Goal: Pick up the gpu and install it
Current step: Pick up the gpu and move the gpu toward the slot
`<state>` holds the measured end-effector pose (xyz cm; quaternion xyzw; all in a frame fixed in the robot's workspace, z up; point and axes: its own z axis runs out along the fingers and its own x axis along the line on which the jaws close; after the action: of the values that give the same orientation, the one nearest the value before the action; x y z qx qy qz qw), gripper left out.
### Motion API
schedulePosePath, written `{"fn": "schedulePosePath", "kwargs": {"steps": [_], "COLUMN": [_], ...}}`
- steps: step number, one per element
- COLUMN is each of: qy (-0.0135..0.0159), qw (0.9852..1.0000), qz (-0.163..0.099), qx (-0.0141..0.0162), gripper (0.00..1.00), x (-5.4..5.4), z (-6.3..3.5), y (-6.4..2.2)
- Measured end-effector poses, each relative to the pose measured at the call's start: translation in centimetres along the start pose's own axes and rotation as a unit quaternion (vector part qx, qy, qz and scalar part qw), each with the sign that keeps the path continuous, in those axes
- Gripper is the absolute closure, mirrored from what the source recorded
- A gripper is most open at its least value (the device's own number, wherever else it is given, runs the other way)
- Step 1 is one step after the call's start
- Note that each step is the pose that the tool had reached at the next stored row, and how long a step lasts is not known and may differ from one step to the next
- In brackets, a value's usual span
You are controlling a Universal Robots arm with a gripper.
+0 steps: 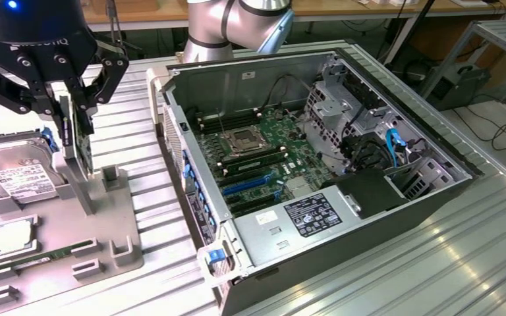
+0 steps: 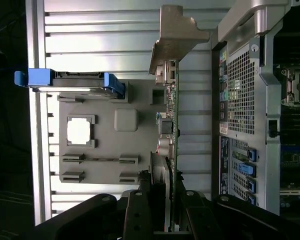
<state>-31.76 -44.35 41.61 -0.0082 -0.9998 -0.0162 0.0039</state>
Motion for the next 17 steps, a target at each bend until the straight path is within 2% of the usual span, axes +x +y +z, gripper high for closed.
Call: {"fn": "schedulePosePath", "kwargs": {"steps": [17], "qy": [0.0000], "qw": [1.0000], "qz": [0.000], "qx": [0.0000], "gripper": [0.73], "x": [0.0], "z": [-1.40], "y": [0.05]}}
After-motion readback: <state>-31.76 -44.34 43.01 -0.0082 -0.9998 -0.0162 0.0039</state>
